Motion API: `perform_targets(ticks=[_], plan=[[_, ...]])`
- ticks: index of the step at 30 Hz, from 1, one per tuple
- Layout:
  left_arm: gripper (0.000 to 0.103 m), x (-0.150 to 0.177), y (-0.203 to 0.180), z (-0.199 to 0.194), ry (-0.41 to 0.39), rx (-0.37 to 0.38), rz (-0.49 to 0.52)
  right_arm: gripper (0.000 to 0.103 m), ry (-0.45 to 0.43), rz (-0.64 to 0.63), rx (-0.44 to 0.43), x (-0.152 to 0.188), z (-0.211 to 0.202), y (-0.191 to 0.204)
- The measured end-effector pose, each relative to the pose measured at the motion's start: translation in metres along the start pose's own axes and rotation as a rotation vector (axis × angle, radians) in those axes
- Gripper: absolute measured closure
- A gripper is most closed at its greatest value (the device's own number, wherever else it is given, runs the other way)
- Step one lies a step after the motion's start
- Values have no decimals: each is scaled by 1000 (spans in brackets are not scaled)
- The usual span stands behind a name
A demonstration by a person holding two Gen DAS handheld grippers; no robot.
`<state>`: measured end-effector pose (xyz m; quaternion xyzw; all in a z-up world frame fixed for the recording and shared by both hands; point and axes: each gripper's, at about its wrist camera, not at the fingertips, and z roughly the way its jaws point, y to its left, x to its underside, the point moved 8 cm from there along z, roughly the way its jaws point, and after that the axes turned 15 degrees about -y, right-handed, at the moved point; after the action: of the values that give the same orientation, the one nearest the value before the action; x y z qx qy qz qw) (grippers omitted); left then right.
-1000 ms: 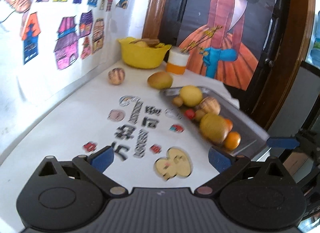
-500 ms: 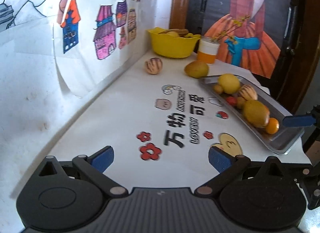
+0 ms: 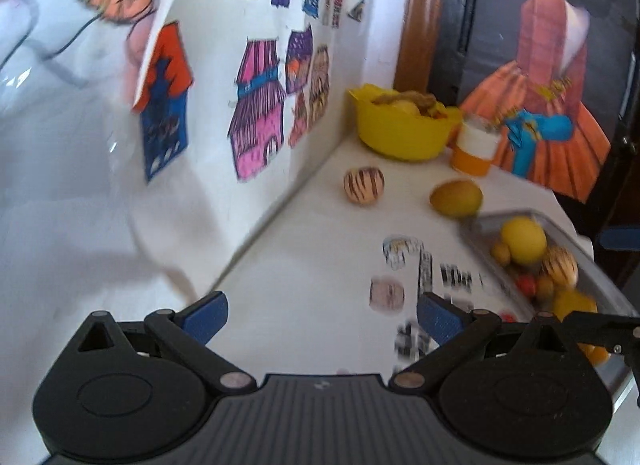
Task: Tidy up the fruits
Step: 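Withdraw both tools from the tray toward the remaining melon and mango, then grasp the second striped melon with the left tool while the right tool grasps the mango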
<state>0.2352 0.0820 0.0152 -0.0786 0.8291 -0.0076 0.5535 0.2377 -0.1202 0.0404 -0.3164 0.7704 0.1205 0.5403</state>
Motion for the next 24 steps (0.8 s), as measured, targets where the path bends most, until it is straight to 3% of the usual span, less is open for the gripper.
perform_targets(ticks=[11,18,24], plan=[[1,-33,-33,80,-25,4,10,1,-28,52,65,-31,61,-84],[1,-26,-44,140,-31,-8,73,1,-41,-26,14,-15,109,-109],[1,-23,-46,181,-26,-17,51,1,25,73,-36,-1,155,-122]])
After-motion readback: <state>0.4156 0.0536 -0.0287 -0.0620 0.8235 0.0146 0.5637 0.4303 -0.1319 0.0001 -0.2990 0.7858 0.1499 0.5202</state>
